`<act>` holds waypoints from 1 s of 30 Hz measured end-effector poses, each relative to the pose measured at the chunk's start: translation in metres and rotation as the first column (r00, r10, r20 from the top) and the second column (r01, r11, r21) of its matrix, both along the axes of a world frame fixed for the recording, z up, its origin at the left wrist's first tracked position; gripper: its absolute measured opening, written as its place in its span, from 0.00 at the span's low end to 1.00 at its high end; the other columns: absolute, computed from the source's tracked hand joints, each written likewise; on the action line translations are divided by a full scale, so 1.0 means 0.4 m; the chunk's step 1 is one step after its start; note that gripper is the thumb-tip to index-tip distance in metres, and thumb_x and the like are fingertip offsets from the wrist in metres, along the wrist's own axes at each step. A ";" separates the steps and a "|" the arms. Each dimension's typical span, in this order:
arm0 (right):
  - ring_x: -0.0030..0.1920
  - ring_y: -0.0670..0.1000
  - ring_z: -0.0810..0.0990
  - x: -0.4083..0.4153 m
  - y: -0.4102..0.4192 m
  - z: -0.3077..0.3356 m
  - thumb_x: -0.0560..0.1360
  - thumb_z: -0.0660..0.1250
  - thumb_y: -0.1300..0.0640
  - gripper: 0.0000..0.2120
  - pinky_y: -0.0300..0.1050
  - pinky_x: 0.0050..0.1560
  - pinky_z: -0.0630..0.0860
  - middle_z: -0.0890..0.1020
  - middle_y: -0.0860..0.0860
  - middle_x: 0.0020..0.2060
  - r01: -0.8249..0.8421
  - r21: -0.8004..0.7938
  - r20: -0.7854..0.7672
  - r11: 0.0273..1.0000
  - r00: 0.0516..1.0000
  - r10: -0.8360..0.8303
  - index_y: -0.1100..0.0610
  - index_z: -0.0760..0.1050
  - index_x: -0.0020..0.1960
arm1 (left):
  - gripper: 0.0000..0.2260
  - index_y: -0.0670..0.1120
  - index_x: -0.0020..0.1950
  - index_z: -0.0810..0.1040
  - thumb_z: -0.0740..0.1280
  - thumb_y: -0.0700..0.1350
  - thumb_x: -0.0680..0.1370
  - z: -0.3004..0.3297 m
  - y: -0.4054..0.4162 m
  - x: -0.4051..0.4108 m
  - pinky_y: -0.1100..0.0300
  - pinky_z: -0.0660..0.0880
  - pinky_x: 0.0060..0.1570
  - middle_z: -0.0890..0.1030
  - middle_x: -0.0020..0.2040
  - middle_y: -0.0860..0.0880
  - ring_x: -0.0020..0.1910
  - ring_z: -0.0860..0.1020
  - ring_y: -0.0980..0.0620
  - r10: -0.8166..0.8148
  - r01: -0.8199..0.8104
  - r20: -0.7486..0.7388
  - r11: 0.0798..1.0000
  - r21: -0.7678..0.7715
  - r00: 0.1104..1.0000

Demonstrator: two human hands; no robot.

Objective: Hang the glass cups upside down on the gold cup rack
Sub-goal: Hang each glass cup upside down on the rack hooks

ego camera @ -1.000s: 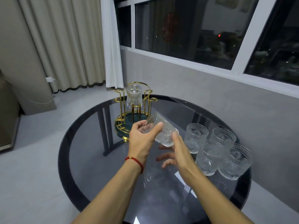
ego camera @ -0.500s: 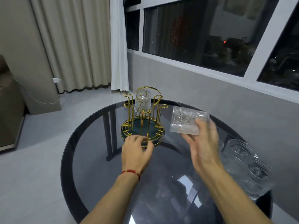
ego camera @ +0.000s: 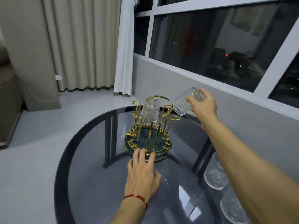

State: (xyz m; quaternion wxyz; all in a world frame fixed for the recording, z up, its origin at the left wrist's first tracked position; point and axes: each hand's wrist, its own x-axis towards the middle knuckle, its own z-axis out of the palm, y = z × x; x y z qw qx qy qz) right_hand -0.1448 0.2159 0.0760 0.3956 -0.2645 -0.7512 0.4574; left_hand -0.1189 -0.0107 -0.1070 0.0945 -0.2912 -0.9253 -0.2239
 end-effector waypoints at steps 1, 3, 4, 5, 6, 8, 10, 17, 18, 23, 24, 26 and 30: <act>0.72 0.58 0.76 -0.018 0.004 0.002 0.68 0.77 0.44 0.42 0.54 0.67 0.78 0.74 0.53 0.76 -0.017 0.000 0.037 1.000 0.999 0.017 0.49 0.69 0.79 | 0.25 0.53 0.75 0.63 0.62 0.53 0.78 -0.001 -0.001 -0.001 0.46 0.63 0.73 0.61 0.76 0.46 0.78 0.52 0.43 0.004 -0.004 0.005 1.000 0.000 1.000; 0.68 0.59 0.80 -0.033 0.011 0.006 0.63 0.79 0.41 0.47 0.58 0.66 0.80 0.76 0.55 0.73 -0.054 -0.007 0.102 0.999 0.993 0.054 0.52 0.70 0.78 | 0.25 0.53 0.75 0.62 0.61 0.53 0.78 0.002 -0.001 0.003 0.45 0.63 0.73 0.61 0.77 0.46 0.79 0.52 0.43 0.002 -0.002 0.002 1.000 -0.002 1.000; 0.66 0.58 0.81 -0.041 0.013 0.004 0.60 0.79 0.40 0.48 0.59 0.65 0.81 0.77 0.54 0.72 -0.083 0.003 0.129 0.997 0.988 0.082 0.53 0.71 0.77 | 0.25 0.52 0.75 0.62 0.61 0.53 0.78 0.002 -0.003 0.003 0.45 0.63 0.73 0.62 0.77 0.46 0.79 0.52 0.43 0.003 -0.003 0.000 1.000 -0.005 1.000; 0.65 0.57 0.81 -0.044 0.016 0.000 0.59 0.80 0.39 0.49 0.58 0.65 0.81 0.78 0.54 0.71 -0.117 0.022 0.150 0.993 0.982 0.112 0.54 0.72 0.76 | 0.25 0.52 0.75 0.62 0.60 0.53 0.78 0.003 -0.004 0.005 0.45 0.63 0.73 0.62 0.76 0.46 0.79 0.52 0.42 0.008 -0.008 -0.004 1.000 -0.007 1.000; 0.66 0.56 0.80 -0.048 0.020 -0.004 0.60 0.81 0.39 0.48 0.58 0.66 0.80 0.79 0.54 0.71 -0.153 0.040 0.169 0.987 0.975 0.145 0.54 0.73 0.75 | 0.25 0.52 0.75 0.63 0.60 0.52 0.78 0.004 -0.003 0.006 0.45 0.63 0.72 0.63 0.76 0.46 0.79 0.53 0.42 0.011 -0.011 -0.011 1.000 -0.007 1.000; 0.68 0.54 0.79 -0.057 0.024 -0.014 0.63 0.84 0.44 0.44 0.57 0.69 0.78 0.79 0.54 0.70 -0.231 0.039 0.206 0.972 0.954 0.218 0.56 0.75 0.75 | 0.25 0.52 0.75 0.63 0.60 0.52 0.77 0.003 -0.004 0.006 0.44 0.63 0.72 0.63 0.76 0.45 0.79 0.53 0.42 0.010 -0.010 -0.010 1.000 -0.002 1.000; 0.68 0.52 0.77 -0.061 0.035 -0.027 0.66 0.85 0.50 0.39 0.53 0.69 0.76 0.79 0.52 0.70 -0.304 0.021 0.246 0.952 0.925 0.290 0.55 0.75 0.74 | 0.25 0.51 0.75 0.63 0.61 0.51 0.77 0.004 -0.003 0.008 0.44 0.63 0.73 0.63 0.77 0.45 0.79 0.54 0.42 0.003 -0.003 -0.006 1.000 0.003 1.000; 0.65 0.52 0.81 -0.086 0.034 -0.044 0.68 0.82 0.65 0.37 0.44 0.58 0.83 0.80 0.50 0.68 -0.502 -0.087 0.387 0.860 0.779 0.494 0.53 0.76 0.75 | 0.25 0.50 0.73 0.68 0.64 0.51 0.75 0.002 -0.001 0.004 0.42 0.66 0.70 0.68 0.75 0.44 0.78 0.59 0.41 0.008 -0.008 -0.012 0.999 0.034 1.000; 0.68 0.55 0.80 -0.094 0.031 -0.048 0.68 0.82 0.66 0.38 0.52 0.66 0.80 0.81 0.51 0.68 -0.511 -0.105 0.394 0.853 0.767 0.507 0.53 0.76 0.75 | 0.25 0.50 0.73 0.68 0.63 0.51 0.75 0.001 -0.001 0.004 0.42 0.66 0.70 0.67 0.75 0.44 0.78 0.59 0.41 0.009 -0.009 -0.013 0.999 0.035 1.000; 0.75 0.55 0.74 -0.103 0.031 -0.043 0.71 0.79 0.66 0.41 0.56 0.76 0.69 0.78 0.51 0.74 -0.559 -0.114 0.457 0.821 0.705 0.543 0.52 0.70 0.80 | 0.26 0.50 0.73 0.69 0.64 0.51 0.75 -0.002 0.001 0.002 0.42 0.67 0.70 0.68 0.75 0.44 0.78 0.59 0.41 0.005 -0.005 -0.020 0.999 0.041 1.000; 0.77 0.56 0.72 -0.102 0.029 -0.041 0.72 0.79 0.66 0.42 0.55 0.75 0.68 0.75 0.51 0.76 -0.572 -0.107 0.471 0.813 0.691 0.548 0.51 0.68 0.82 | 0.26 0.50 0.73 0.68 0.64 0.51 0.76 -0.001 0.001 0.002 0.42 0.66 0.71 0.68 0.75 0.44 0.78 0.59 0.41 0.007 -0.006 -0.020 0.999 0.038 1.000; 0.79 0.57 0.70 -0.096 0.022 -0.037 0.74 0.77 0.66 0.44 0.56 0.76 0.66 0.70 0.50 0.81 -0.581 -0.105 0.475 0.807 0.684 0.554 0.48 0.63 0.84 | 0.26 0.51 0.74 0.67 0.63 0.51 0.76 -0.002 0.000 0.000 0.43 0.66 0.71 0.67 0.76 0.45 0.78 0.57 0.41 0.011 -0.010 -0.021 1.000 0.028 1.000; 0.77 0.56 0.73 -0.042 0.028 -0.035 0.77 0.75 0.66 0.40 0.49 0.69 0.74 0.69 0.52 0.81 -0.558 -0.084 0.429 0.825 0.727 0.536 0.48 0.64 0.83 | 0.26 0.51 0.74 0.67 0.63 0.53 0.76 0.000 0.001 -0.004 0.44 0.68 0.69 0.67 0.75 0.45 0.78 0.58 0.42 0.020 -0.020 -0.027 1.000 0.019 0.999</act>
